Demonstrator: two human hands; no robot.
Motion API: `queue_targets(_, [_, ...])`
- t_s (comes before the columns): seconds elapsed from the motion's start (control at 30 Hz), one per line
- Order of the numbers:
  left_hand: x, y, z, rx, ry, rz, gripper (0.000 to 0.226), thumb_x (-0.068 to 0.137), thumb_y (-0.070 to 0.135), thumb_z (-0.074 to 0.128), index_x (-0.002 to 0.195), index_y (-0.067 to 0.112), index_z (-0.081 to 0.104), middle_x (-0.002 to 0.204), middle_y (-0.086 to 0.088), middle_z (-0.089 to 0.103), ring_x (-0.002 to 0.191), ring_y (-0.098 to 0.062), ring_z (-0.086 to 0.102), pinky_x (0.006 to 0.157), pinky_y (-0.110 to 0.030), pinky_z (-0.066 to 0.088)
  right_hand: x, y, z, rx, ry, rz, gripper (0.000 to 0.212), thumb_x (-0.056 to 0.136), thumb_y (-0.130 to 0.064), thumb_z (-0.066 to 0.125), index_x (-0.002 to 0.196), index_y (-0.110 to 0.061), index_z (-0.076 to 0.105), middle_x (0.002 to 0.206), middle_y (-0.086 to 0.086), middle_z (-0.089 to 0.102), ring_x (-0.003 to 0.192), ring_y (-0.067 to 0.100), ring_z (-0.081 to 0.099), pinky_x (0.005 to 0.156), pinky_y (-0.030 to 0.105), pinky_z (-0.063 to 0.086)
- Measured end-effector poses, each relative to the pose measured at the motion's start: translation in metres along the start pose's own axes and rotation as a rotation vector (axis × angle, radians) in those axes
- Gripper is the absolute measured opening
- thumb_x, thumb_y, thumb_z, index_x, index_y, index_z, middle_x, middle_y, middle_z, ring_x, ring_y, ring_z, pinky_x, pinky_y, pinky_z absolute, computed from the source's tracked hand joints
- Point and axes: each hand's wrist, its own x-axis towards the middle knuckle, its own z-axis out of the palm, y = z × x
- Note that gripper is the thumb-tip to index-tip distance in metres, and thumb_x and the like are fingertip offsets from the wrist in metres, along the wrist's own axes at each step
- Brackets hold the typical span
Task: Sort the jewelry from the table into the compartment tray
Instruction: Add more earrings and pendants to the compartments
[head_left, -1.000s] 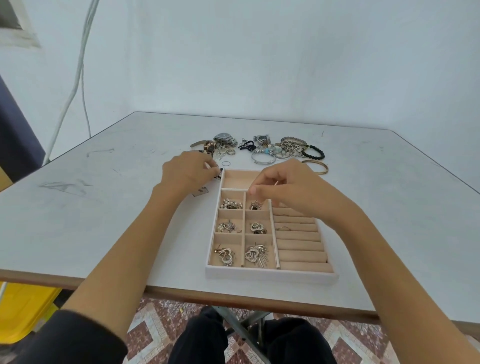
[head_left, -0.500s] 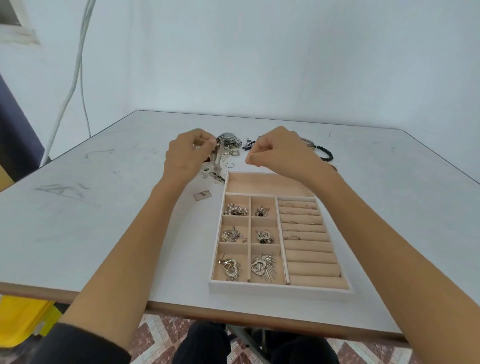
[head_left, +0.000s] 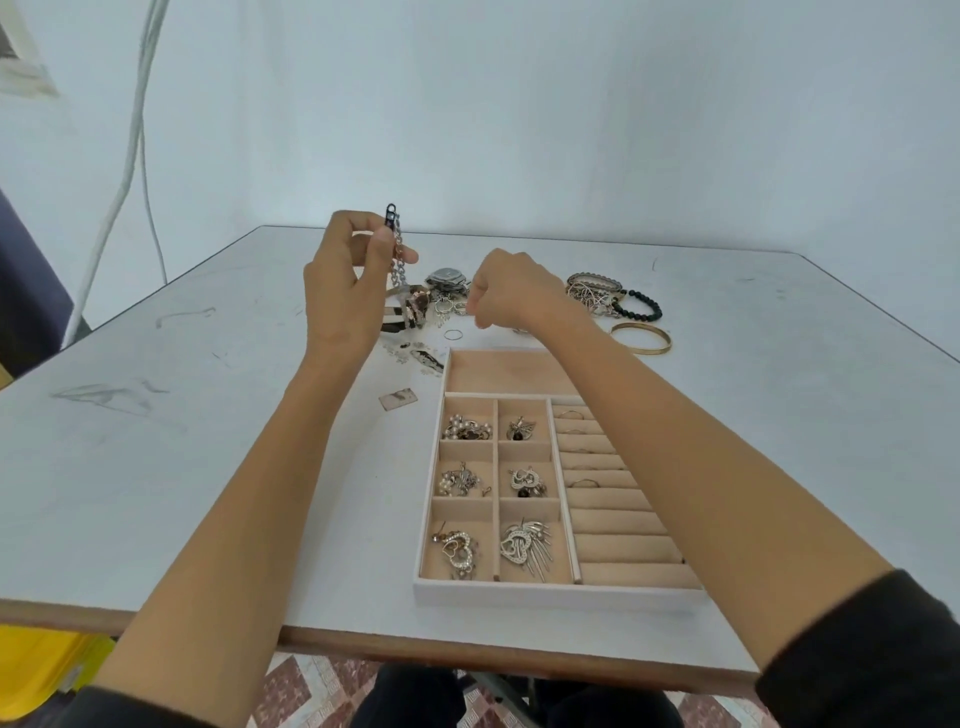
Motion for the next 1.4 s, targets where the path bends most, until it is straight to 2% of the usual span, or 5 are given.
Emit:
queue_targets(0.27, [0.000,0.002,-0.003,-0.043,0.013,-0.002,0.009,0.099,0.025,0.045,0.091,0.029,0.047,0.084,0.006,0.071,0.070,-0.012,0.054,0.057,-0.017,0.040,0.012,0.006,0.009,0.011,0.089,-0.033,0.032,0.086,0.000,0.046,0.106,-0.012,0.068,0.114,0.011,0.063,0.096,0.031,0.062,0.070,0.032,0.045])
queue_targets(0.63, [0.001,-0.002,0.001,-0.018,0.010,0.019,0.005,0.099,0.024,0.046,0.095,0.025,0.049,0.081,0.009,0.069,0.081,-0.006,0.060,0.065,-0.008,0.040,0.040,0.001,0.022,-0.097,0.058,-0.108,0.036,0.089,-0.002,0.055,0.107,-0.028,0.071,0.118,0.005,0.064,0.101,0.025,0.062,0.070,0.031,0.043])
queue_targets(1.0, [0.000,-0.002,0.001,-0.032,-0.015,0.010,0.004,0.099,0.023,0.047,0.097,0.022,0.051,0.080,0.009,0.067,0.074,-0.001,0.055,0.064,-0.009,0.040,0.046,0.004,0.034,-0.267,0.151,-0.240,0.017,0.092,-0.020,0.055,0.102,-0.024,0.068,0.113,0.002,0.064,0.112,0.023,0.052,0.075,0.031,0.037])
queue_targets(1.2, [0.001,-0.006,0.001,-0.046,-0.036,-0.011,0.012,0.097,0.019,0.050,0.107,0.019,0.056,0.083,0.009,0.066,0.075,0.000,0.054,0.065,-0.013,0.041,0.047,-0.002,0.041,-0.437,0.175,-0.322,0.023,0.094,-0.009,0.045,0.110,-0.015,0.061,0.116,0.006,0.059,0.113,0.025,0.049,0.077,0.032,0.032])
queue_targets(1.4, [0.000,-0.011,-0.001,-0.023,-0.061,0.001,0.021,0.095,0.014,0.052,0.114,0.016,0.060,0.084,0.011,0.066,0.079,0.004,0.059,0.071,-0.015,0.043,0.045,-0.002,0.039,-0.358,0.112,-0.295,0.023,0.089,-0.001,0.046,0.104,-0.011,0.062,0.107,0.008,0.063,0.100,0.026,0.057,0.072,0.031,0.038])
